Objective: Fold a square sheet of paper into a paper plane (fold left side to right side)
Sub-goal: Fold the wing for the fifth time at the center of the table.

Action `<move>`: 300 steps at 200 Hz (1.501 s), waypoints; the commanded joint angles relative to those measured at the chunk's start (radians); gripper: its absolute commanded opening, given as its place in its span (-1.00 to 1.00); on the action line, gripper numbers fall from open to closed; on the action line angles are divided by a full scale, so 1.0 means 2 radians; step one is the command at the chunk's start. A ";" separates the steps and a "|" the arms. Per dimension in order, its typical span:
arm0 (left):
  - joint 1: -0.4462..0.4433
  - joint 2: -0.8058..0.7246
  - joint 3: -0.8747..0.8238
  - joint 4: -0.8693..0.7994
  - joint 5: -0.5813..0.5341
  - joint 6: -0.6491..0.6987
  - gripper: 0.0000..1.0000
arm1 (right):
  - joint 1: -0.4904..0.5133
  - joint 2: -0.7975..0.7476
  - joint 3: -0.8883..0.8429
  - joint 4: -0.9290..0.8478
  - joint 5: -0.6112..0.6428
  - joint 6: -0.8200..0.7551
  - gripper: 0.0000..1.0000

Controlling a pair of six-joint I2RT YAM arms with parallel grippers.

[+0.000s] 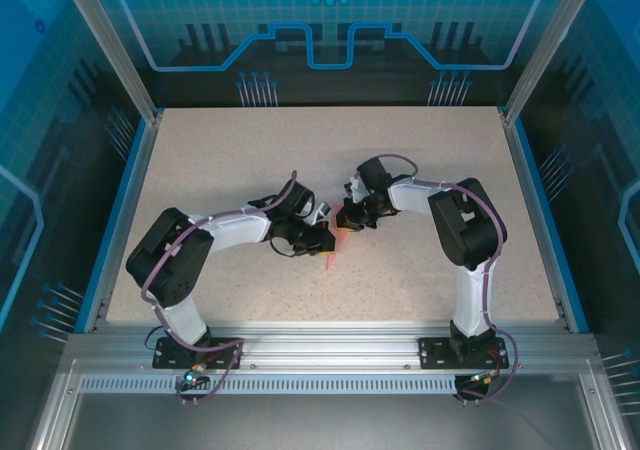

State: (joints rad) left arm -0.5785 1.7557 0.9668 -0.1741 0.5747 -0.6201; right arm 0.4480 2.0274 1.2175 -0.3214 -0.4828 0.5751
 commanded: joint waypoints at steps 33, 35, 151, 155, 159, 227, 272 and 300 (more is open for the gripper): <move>0.003 0.066 0.025 -0.010 0.014 0.023 -0.86 | -0.008 0.028 -0.019 -0.046 0.059 -0.005 -0.95; 0.003 0.066 0.024 -0.011 0.013 0.024 -0.86 | -0.008 0.028 -0.019 -0.047 0.059 -0.006 -0.95; -0.002 0.027 -0.072 -0.026 0.007 0.031 -0.89 | -0.014 0.029 -0.013 -0.059 0.067 -0.012 -0.94; -0.002 0.025 -0.076 -0.026 0.006 0.030 -0.89 | -0.014 0.029 -0.013 -0.059 0.067 -0.012 -0.94; -0.002 0.021 -0.080 -0.026 0.006 0.030 -0.90 | -0.015 0.028 -0.013 -0.059 0.067 -0.012 -0.94; 0.001 -0.030 -0.097 -0.025 -0.008 0.027 -0.90 | -0.018 -0.003 0.017 -0.036 0.046 -0.021 -0.85; 0.014 -0.104 -0.083 -0.028 -0.071 0.035 -0.68 | -0.018 -0.072 0.040 -0.060 0.091 -0.029 -0.32; 0.024 -0.142 -0.082 -0.014 -0.135 0.032 -0.37 | -0.008 -0.116 0.022 -0.087 0.155 -0.018 -0.07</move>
State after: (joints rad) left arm -0.5499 1.5326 0.7845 -0.2047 0.4397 -0.5690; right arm 0.4191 1.8885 1.2655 -0.4156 -0.3077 0.5293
